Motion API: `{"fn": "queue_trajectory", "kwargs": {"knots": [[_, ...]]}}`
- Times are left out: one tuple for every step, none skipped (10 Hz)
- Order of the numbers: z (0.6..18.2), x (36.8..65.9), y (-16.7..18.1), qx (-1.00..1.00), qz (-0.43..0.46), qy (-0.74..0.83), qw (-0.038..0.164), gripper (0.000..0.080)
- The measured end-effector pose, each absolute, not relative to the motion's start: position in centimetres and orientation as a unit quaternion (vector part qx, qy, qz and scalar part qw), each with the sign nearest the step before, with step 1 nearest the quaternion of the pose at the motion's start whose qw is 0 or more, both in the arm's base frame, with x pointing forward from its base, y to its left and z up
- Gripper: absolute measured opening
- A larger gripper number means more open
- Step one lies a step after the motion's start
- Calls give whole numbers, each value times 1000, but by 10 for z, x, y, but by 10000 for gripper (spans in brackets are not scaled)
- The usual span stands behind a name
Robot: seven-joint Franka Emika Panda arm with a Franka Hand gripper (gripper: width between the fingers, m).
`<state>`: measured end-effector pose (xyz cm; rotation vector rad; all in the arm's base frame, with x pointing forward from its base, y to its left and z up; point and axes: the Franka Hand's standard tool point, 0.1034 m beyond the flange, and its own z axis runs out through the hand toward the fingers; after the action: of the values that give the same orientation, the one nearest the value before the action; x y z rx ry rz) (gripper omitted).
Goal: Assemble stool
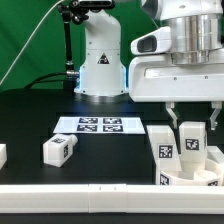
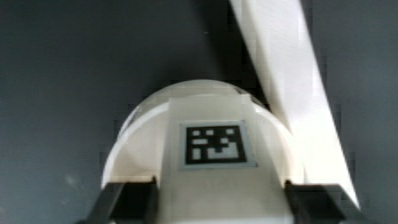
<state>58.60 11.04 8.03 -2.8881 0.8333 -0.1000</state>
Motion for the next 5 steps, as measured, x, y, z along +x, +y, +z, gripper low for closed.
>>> {"fn": "queue_trajectory", "kwargs": {"knots": [[80,586,113,-950,-32,302,70,337],[80,585,117,-931,-26,357,75,337],[80,585,117,-912,-20,402,83,337],[80,585,119,-893,-14,442,88,337],[80,584,120,-874,-8,478,93,337]]}}
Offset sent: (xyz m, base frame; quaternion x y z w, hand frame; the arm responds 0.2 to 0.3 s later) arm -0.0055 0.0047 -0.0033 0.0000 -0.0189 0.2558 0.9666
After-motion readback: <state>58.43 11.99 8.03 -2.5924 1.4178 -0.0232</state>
